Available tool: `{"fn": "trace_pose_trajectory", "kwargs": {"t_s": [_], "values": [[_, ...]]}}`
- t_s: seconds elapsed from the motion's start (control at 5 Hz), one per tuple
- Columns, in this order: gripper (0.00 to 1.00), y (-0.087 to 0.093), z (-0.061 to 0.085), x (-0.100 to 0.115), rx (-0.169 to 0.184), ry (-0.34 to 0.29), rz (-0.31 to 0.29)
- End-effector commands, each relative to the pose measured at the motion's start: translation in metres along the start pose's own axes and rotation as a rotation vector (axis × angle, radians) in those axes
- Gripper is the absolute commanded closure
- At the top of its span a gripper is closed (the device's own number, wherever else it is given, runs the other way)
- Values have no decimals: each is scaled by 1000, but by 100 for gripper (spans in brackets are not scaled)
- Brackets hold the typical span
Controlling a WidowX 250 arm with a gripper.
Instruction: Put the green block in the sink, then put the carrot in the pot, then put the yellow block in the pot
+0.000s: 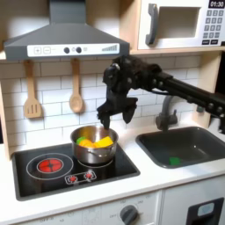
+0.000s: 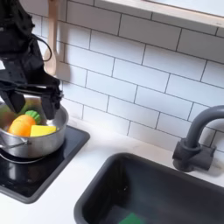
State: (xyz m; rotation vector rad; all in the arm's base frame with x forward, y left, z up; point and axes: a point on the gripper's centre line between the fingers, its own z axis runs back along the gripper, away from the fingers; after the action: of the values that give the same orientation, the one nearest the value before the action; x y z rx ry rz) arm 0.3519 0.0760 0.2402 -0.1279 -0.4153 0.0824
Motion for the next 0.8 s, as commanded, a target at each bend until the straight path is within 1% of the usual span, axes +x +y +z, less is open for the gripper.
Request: {"fn": "trace_pose_trajectory", "kwargs": {"t_s": [0.0,0.2,0.4,0.6], "values": [[0,15,34,-22,4,-81,74],[0,24,36,-37,3,-71,114],[36,35,32,-57,26,-41,147],[84,40,21,-71,19,3,170]]}}
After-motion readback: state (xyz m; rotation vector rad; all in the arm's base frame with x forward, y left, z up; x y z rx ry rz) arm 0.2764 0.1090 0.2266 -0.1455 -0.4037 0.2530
